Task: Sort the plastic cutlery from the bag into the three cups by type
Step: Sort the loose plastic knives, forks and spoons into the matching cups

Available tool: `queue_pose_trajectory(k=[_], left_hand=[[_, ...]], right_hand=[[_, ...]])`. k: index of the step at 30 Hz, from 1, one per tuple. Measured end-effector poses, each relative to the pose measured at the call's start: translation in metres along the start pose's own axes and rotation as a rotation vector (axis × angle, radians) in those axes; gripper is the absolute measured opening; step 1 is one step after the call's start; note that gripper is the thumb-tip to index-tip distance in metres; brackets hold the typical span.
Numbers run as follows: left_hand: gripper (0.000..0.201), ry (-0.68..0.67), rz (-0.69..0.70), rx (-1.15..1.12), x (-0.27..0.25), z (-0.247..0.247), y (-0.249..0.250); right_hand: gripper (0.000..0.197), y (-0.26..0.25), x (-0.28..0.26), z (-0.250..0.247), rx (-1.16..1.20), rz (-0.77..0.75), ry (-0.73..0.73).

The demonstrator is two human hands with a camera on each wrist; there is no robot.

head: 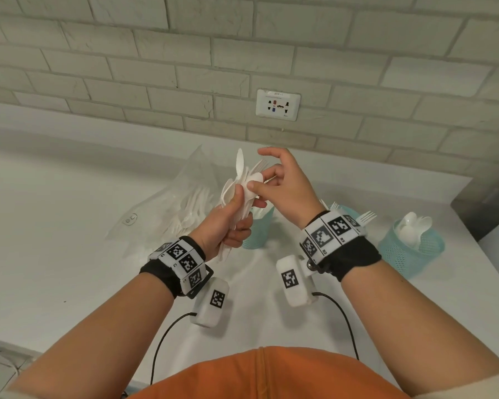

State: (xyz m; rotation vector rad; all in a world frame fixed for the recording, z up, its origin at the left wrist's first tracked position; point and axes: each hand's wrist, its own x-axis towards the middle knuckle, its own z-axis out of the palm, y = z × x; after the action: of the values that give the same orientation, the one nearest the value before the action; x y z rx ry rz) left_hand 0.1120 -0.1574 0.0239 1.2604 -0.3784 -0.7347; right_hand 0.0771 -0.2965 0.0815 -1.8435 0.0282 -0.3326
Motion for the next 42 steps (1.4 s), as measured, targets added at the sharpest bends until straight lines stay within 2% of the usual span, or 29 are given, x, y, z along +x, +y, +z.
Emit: queue_pose_trajectory(k=[4, 11, 13, 15, 17, 20, 26, 29, 35, 39, 42], left_hand=[[0.058, 0.012, 0.030, 0.012, 0.003, 0.000, 0.000], [0.053, 0.125, 0.038, 0.106, 0.007, 0.001, -0.004], [0.053, 0.165, 0.055, 0.168, 0.009, 0.001, -0.006], [0.057, 0.170, 0.076, 0.228, 0.011, 0.002, -0.008], [0.061, 0.169, 0.085, 0.264, 0.011, 0.003, -0.010], [0.047, 0.169, 0.084, 0.279, 0.011, 0.006, -0.013], [0.051, 0.226, 0.034, 0.183, 0.014, 0.005, -0.012], [0.051, 0.211, 0.036, 0.147, 0.017, 0.000, -0.014], [0.026, 0.196, 0.091, 0.075, 0.015, -0.008, -0.010], [0.023, 0.174, 0.094, 0.018, 0.014, -0.007, -0.004], [0.025, 0.149, 0.102, 0.021, 0.013, -0.007, -0.005]], right_hand=[[0.051, 0.006, -0.001, -0.002, 0.042, 0.020, 0.006], [0.055, 0.008, -0.003, -0.005, -0.026, 0.010, 0.024], [0.046, 0.008, -0.003, -0.004, -0.143, -0.031, 0.062], [0.030, 0.009, -0.001, -0.003, -0.257, -0.063, 0.107], [0.017, 0.013, 0.003, -0.005, -0.301, -0.067, 0.135], [0.009, 0.014, 0.008, -0.011, -0.291, -0.028, 0.124], [0.010, 0.016, 0.009, -0.008, -0.193, 0.020, 0.051], [0.008, 0.016, 0.008, -0.006, -0.205, 0.016, 0.056], [0.007, 0.007, 0.016, -0.022, -0.208, -0.029, 0.098], [0.016, -0.001, 0.022, -0.026, -0.212, -0.041, 0.068], [0.007, 0.000, 0.022, -0.028, -0.268, -0.077, 0.079]])
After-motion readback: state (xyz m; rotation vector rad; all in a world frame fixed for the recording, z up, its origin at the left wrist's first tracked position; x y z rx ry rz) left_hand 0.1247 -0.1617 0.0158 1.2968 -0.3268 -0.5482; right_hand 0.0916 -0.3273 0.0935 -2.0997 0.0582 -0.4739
